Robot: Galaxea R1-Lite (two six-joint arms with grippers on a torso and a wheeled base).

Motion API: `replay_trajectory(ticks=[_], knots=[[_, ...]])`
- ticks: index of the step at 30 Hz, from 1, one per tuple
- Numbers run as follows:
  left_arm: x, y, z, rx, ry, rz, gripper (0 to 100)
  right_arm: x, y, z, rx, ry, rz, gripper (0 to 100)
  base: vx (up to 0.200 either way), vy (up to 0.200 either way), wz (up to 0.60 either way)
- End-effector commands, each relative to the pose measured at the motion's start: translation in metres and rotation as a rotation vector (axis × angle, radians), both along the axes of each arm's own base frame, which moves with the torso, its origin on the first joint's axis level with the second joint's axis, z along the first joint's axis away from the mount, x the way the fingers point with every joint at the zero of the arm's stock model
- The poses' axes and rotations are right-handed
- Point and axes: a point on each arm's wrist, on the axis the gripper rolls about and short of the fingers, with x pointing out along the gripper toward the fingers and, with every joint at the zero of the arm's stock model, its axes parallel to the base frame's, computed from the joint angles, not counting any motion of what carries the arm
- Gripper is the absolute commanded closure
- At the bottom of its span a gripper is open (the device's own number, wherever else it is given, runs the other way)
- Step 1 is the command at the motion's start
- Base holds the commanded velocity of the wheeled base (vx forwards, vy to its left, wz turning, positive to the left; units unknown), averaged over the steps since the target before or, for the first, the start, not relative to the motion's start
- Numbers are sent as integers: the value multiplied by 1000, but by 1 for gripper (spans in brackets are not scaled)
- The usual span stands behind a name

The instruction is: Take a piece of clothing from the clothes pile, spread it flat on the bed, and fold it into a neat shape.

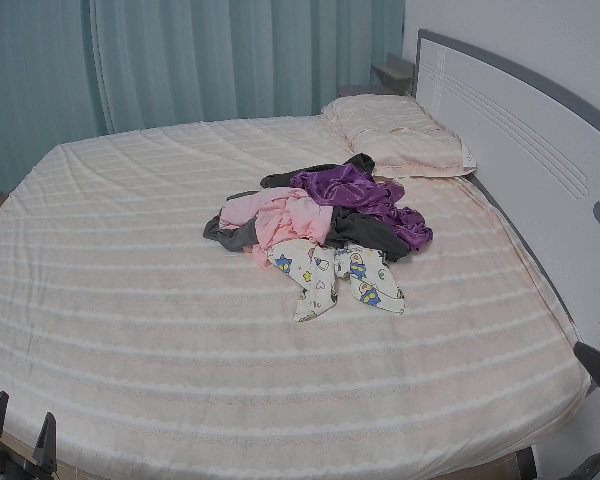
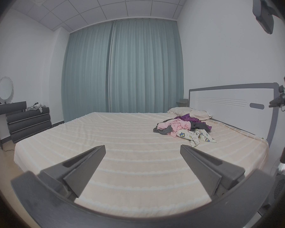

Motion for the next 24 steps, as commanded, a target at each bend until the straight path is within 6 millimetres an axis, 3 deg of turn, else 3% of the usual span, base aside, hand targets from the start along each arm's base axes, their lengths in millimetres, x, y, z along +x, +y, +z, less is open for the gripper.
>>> replay_trajectory(ticks=[1, 3, 4, 6, 8, 9, 11, 13, 20, 24], knots=[[0, 0, -5, -1, 0, 0, 0, 164, 46, -29, 170, 435, 148, 0, 0, 0, 0], [0, 0, -5, -1, 0, 0, 0, 178, 52, -35, 185, 454, 150, 0, 0, 0, 0], [0, 0, -5, -1, 0, 0, 0, 200, 65, -49, 201, 489, 157, 0, 0, 0, 0], [0, 0, -5, -1, 0, 0, 0, 223, 78, -63, 225, 515, 151, 0, 0, 0, 0], [0, 0, -5, -1, 0, 0, 0, 233, 83, -69, 239, 525, 142, 0, 0, 0, 0], [0, 0, -5, -1, 0, 0, 0, 253, 92, -83, 279, 544, 120, 0, 0, 0, 0], [0, 0, -5, -1, 0, 0, 0, 264, 97, -90, 298, 554, 110, 0, 0, 0, 0], [0, 0, -5, -1, 0, 0, 0, 287, 106, -105, 320, 568, 89, 0, 0, 0, 0], [0, 0, -5, 1, 0, 0, 0, 328, 123, -140, 352, 599, 33, 0, 0, 0, 0], [0, 0, -5, -1, 0, 0, 0, 338, 129, -155, 352, 616, 22, 0, 0, 0, 0]])
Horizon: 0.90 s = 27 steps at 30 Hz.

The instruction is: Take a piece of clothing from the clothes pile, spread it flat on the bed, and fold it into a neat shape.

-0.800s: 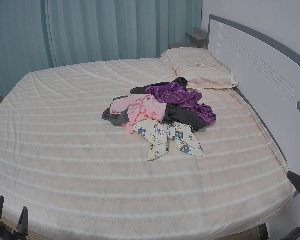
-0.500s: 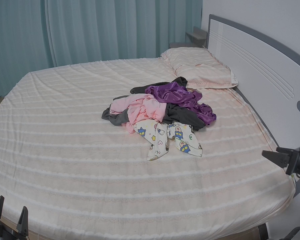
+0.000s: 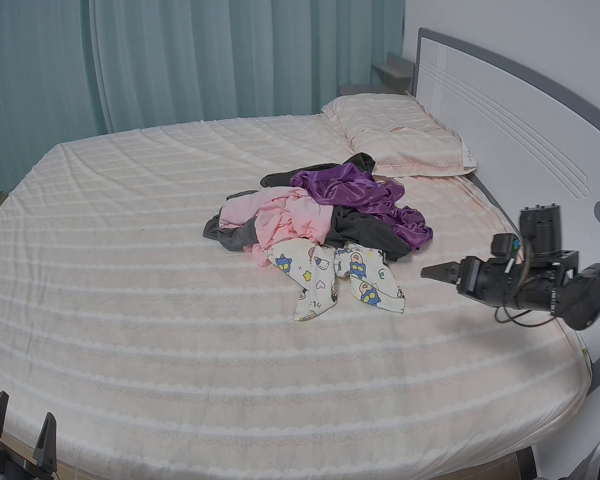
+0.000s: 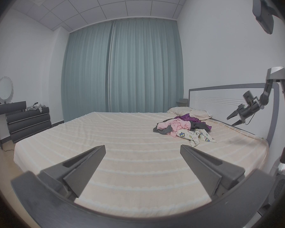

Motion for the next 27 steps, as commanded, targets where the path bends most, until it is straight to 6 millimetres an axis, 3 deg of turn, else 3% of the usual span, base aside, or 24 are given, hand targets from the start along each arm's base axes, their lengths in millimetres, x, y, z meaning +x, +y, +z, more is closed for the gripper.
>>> replay_trajectory(ticks=[1, 15, 27], knots=[[0, 0, -5, -1, 0, 1, 0, 88, 52, -113, 48, 174, -35, 0, 0, 0, 0], [0, 0, -5, 1, 0, 1, 0, 112, 59, -137, 15, 162, -85, 0, 0, 0, 0], [0, 0, -5, 1, 0, 1, 0, 124, 56, -124, -1, 122, -130, 0, 0, 0, 0]])
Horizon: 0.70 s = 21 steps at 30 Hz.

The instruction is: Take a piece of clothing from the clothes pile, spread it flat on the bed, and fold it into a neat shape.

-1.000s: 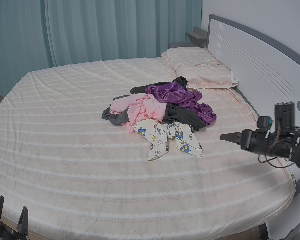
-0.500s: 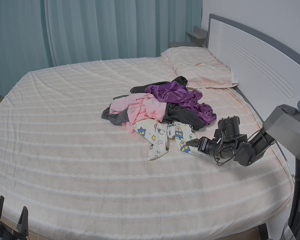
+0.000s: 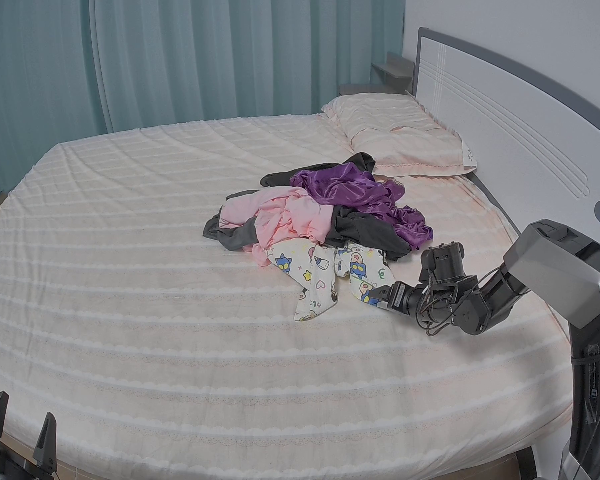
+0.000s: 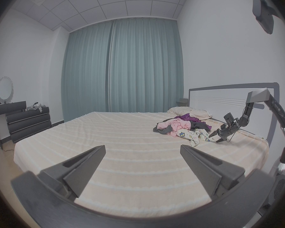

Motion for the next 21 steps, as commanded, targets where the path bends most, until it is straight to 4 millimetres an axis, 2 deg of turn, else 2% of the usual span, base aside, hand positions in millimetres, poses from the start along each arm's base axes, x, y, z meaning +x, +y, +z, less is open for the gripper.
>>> replay_trajectory(ticks=[1, 6, 9, 15, 21], knots=[[0, 0, -5, -1, 0, 0, 0, 7, -1, 9, -8, -31, -25, 0, 0, 0, 0], [0, 0, -5, -1, 0, 2, 0, 12, 7, 5, -11, -31, -15, 0, 0, 0, 0], [0, 0, -5, -1, 0, 0, 0, 18, 21, -1, -7, -44, 5, 0, 0, 0, 0], [0, 0, -5, -1, 0, 0, 0, 34, 39, 2, -5, -72, 19, 0, 0, 0, 0], [0, 0, -5, -1, 0, 0, 0, 49, 40, 7, -11, -61, 9, 0, 0, 0, 0]])
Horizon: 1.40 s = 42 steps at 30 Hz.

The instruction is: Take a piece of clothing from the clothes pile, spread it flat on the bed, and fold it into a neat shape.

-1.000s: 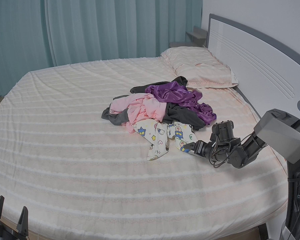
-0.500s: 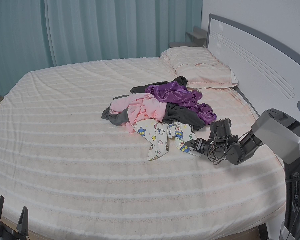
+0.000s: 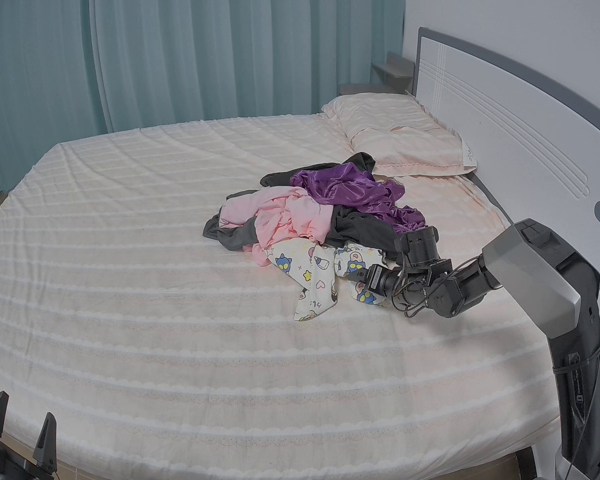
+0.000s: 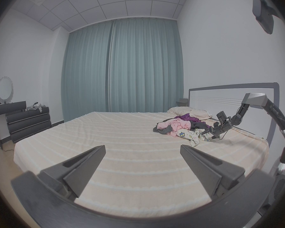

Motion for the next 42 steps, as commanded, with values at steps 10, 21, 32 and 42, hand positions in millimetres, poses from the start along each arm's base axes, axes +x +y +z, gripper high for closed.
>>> replay_trajectory(ticks=[10, 21, 32, 42], knots=[[0, 0, -5, -1, -1, 1, 0, 9, 1, 4, -22, 9, -8, 100, 0, 0, 0], [0, 0, -5, 1, -1, 1, 0, -60, -24, 54, 72, 50, 43, 100, 0, 0, 0], [0, 0, -5, 2, -1, 1, 0, -157, -57, 86, 146, 22, 137, 100, 0, 0, 0], [0, 0, -5, 53, -2, -17, 0, -236, -86, 106, 203, 25, 243, 100, 0, 0, 0]])
